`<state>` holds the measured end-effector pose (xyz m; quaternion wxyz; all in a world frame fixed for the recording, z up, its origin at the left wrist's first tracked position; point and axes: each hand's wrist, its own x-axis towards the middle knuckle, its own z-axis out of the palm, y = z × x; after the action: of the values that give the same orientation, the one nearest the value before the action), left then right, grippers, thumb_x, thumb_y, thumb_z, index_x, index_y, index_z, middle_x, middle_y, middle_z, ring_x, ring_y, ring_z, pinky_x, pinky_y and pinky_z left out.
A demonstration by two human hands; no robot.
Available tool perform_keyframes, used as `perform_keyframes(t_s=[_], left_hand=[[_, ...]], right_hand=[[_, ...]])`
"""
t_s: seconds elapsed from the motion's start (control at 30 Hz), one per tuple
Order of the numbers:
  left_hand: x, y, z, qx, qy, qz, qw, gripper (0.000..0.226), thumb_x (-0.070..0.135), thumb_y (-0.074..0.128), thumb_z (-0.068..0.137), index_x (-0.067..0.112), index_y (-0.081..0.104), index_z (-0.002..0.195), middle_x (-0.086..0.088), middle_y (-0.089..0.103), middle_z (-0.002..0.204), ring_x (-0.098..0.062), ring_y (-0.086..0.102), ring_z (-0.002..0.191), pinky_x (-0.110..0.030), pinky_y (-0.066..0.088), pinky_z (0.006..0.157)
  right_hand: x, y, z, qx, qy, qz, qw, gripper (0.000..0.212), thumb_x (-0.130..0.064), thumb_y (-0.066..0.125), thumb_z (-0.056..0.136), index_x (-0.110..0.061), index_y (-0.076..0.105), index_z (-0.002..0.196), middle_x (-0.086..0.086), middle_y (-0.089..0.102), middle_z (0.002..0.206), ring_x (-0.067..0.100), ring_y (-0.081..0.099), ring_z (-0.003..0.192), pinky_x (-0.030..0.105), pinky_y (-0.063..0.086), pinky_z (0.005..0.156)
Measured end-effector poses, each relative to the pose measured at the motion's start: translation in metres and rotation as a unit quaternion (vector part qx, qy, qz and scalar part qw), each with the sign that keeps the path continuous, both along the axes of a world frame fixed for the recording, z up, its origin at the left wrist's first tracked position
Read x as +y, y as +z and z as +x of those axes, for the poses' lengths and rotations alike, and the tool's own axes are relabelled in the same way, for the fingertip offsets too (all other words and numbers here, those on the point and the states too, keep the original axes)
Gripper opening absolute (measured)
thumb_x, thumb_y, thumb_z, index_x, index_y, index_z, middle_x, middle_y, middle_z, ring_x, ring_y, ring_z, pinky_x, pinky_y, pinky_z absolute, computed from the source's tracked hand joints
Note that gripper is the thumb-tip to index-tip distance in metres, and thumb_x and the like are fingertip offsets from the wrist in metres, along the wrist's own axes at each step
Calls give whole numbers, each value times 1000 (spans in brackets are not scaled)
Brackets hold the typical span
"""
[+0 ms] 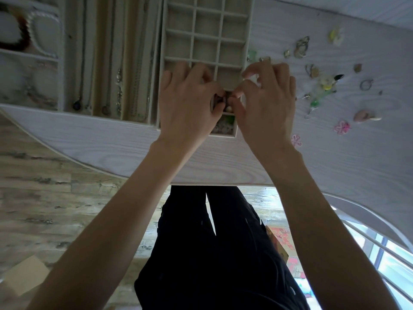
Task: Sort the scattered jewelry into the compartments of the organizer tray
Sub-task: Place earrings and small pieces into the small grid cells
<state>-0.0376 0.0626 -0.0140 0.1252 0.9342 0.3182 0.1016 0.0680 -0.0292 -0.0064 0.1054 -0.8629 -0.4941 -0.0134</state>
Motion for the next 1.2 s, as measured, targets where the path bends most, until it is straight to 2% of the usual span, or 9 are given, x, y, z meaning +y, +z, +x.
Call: perform_keyframes(t_s=[0.17,0.3,0.43,0.53,0.67,0.73,0.83,1.03,1.2], left_hand=[[-1,1,1,0,-1,8,1000,11,35,70,75,25,74,77,0,64,88,-31,57,86,-39,40,74],[-1,-2,1,-1,4,12,1000,14,36,67,76,24,75,79,1,63,90,-28,56,87,-37,38,75],[0,-4,-1,-2,10,0,1000,14,35,69,76,23,74,80,1,63,92,-27,55,91,-36,36,77],[2,-3,-3,-10,8,-9,1000,12,35,72,76,24,74,81,0,63,91,-28,56,92,-36,38,76],[2,-1,-5,-23,-4,-11,1000,12,33,68,82,23,74,85,-1,64,91,-28,56,92,-36,38,76],[3,-2,-7,-24,-11,-4,1000,12,31,66,84,24,75,86,0,64,92,-28,55,92,-35,36,76],[3,-4,-7,-15,-25,10,1000,15,31,63,86,25,76,89,1,64,93,-28,55,91,-34,36,76],[3,-7,-6,-30,-30,6,999,14,28,63,86,22,75,88,-1,65,93,-28,56,91,-36,40,78],[1,-2,-10,-90,-24,-61,994,16,25,60,88,14,71,91,-6,63,93,-27,57,91,-35,45,79]], right_hand=[[2,-6,0,28,-29,23,999,5,-19,72,72,-15,71,75,4,63,102,30,55,95,34,39,76],[-3,-11,-5,50,-46,47,997,8,-16,71,72,-14,66,79,8,61,100,30,55,93,34,40,78],[-7,-9,-7,107,-65,82,989,5,-13,64,77,-12,66,81,9,60,100,27,52,88,27,38,75],[-13,-6,-6,135,-84,101,982,12,-8,59,78,-12,68,83,10,60,101,25,51,89,22,35,75],[-20,-5,-2,154,-63,103,981,20,-5,55,81,-14,71,88,11,60,107,27,52,95,25,40,77],[-22,-7,0,123,-20,83,989,23,-7,54,83,-15,73,91,13,59,113,32,51,103,31,43,81],[-22,-9,4,78,19,63,995,23,-10,53,84,-18,73,92,14,59,119,31,47,111,33,39,90],[-21,-12,4,93,26,71,993,23,-9,52,85,-13,73,92,15,58,119,33,48,113,37,45,90],[-28,-3,3,148,5,107,983,23,-6,53,85,-11,71,98,13,61,113,28,53,106,29,42,87]])
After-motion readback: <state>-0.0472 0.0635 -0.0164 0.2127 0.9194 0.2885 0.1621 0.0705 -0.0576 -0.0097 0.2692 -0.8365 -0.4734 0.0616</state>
